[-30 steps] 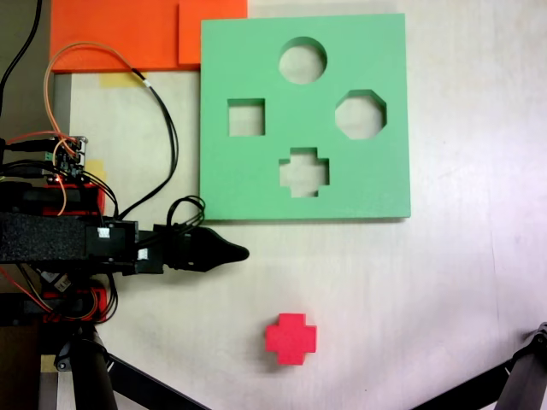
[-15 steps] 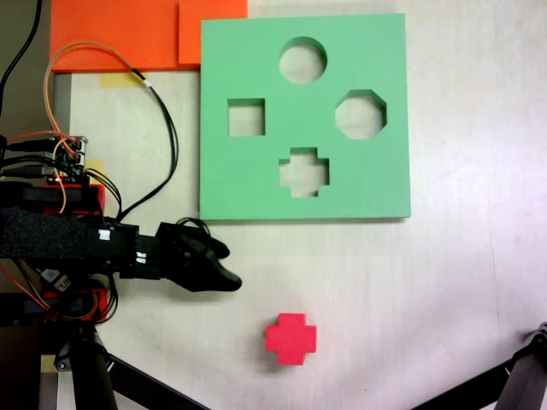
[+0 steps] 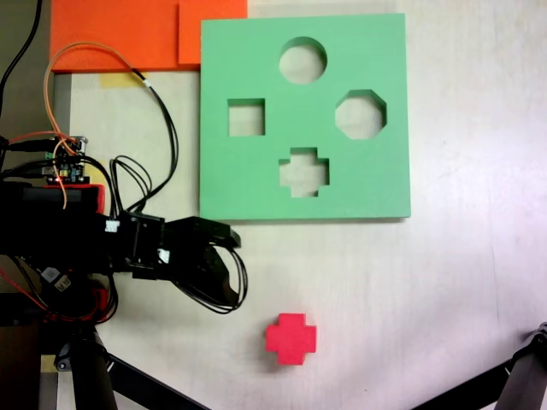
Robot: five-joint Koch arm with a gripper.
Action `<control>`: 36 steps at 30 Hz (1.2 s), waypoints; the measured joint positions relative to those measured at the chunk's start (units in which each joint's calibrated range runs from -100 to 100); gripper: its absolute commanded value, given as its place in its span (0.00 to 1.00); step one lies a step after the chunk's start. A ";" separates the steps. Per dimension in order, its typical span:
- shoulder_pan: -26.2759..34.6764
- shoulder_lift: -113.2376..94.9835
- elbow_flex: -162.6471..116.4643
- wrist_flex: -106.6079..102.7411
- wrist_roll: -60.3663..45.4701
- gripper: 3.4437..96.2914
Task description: Put the cross columnar block into the corresponding hole
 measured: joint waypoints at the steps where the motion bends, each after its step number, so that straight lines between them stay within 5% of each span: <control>1: 0.00 3.69 5.49 -3.92 0.00 0.48; 8: -2.15 35.84 36.94 -24.77 0.73 0.54; 17: -4.79 55.68 39.78 -25.94 -1.22 0.97; 36: -9.43 89.88 49.09 -22.91 -5.71 0.98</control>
